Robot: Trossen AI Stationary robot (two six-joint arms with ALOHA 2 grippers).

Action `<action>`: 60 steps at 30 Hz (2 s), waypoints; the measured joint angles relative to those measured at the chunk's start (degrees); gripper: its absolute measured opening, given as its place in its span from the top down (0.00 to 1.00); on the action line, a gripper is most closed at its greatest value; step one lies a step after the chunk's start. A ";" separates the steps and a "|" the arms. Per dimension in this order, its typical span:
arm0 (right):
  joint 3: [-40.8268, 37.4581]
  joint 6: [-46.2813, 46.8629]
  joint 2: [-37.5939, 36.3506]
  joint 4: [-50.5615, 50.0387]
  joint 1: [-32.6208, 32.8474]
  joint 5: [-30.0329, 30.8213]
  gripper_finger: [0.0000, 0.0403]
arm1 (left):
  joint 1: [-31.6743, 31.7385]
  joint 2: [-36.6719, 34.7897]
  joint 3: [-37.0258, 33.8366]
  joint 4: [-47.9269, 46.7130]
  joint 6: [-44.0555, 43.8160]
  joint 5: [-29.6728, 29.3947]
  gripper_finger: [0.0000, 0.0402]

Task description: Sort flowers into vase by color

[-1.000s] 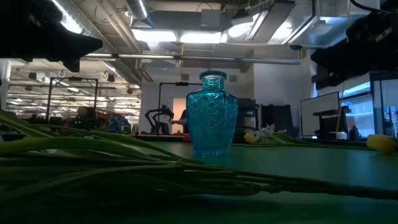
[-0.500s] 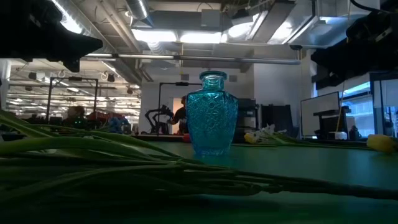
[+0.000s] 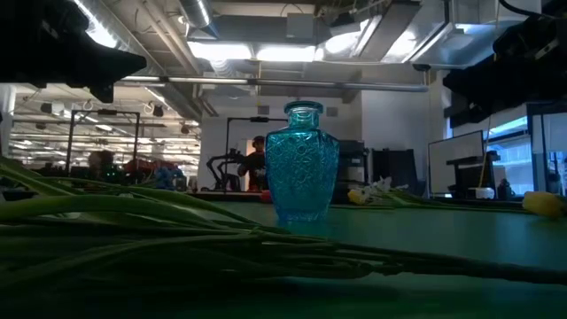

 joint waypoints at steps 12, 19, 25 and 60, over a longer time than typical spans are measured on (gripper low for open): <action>0.01 1.27 0.00 3.01 0.00 1.16 0.90 | -0.01 0.00 0.00 -0.01 0.02 0.01 0.98; 1.94 3.33 3.05 5.37 0.22 4.69 0.90 | 0.00 -0.01 0.00 -0.01 0.00 0.01 0.98; 9.89 2.68 15.50 1.89 0.17 7.81 0.90 | -0.01 -0.02 -0.01 -0.01 0.02 0.01 0.98; 45.48 15.10 79.39 -33.09 -24.81 25.22 0.46 | 0.00 -0.01 0.00 0.03 0.00 0.00 0.98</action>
